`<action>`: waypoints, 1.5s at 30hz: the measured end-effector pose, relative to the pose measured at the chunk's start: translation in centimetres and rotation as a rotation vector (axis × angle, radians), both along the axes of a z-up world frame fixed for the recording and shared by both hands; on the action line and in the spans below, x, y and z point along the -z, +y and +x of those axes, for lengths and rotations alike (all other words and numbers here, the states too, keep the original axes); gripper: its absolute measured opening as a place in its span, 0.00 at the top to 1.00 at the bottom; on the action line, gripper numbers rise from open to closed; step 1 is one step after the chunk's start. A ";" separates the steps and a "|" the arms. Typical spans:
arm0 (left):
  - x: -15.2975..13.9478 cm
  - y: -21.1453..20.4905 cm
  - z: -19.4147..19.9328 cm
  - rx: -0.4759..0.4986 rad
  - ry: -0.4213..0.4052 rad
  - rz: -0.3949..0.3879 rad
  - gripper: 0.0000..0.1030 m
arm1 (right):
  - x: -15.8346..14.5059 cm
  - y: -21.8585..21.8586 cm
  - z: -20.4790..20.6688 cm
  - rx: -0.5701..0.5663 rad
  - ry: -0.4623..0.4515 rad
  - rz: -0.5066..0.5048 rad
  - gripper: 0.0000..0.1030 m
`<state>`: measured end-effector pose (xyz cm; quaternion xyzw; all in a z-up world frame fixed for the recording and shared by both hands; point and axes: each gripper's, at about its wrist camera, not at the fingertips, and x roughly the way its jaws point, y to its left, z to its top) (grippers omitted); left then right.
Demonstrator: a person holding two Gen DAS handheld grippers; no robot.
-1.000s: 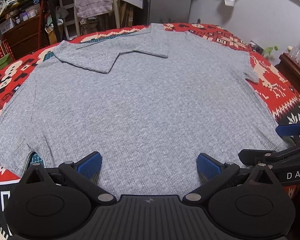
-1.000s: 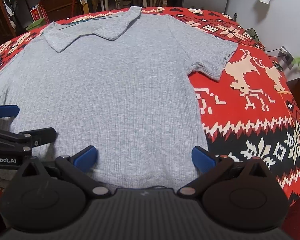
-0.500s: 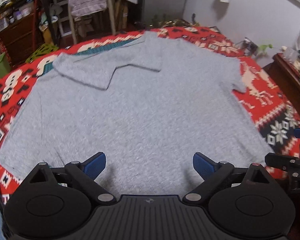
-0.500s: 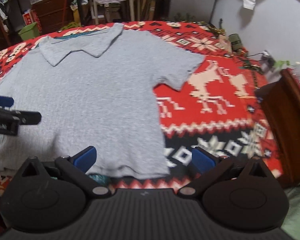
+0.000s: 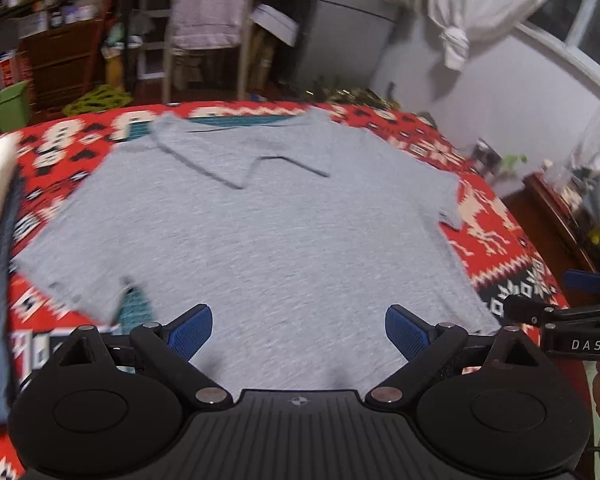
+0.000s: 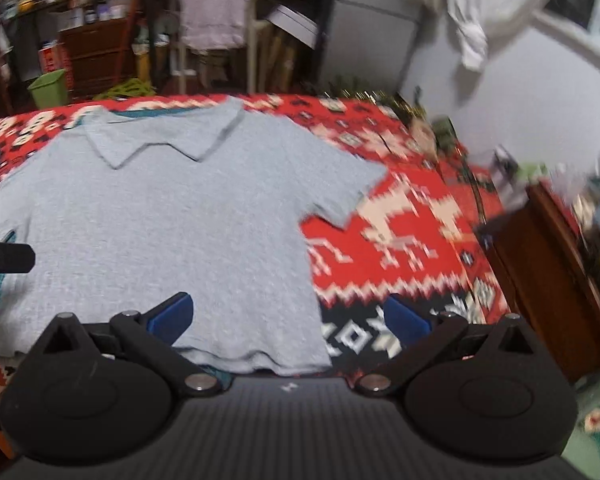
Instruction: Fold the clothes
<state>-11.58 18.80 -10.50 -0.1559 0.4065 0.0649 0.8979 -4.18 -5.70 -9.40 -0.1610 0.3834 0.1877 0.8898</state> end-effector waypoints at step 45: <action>7.2 7.9 -4.6 -0.228 0.051 -0.094 0.99 | 5.7 14.1 -3.1 -0.422 0.196 0.125 0.85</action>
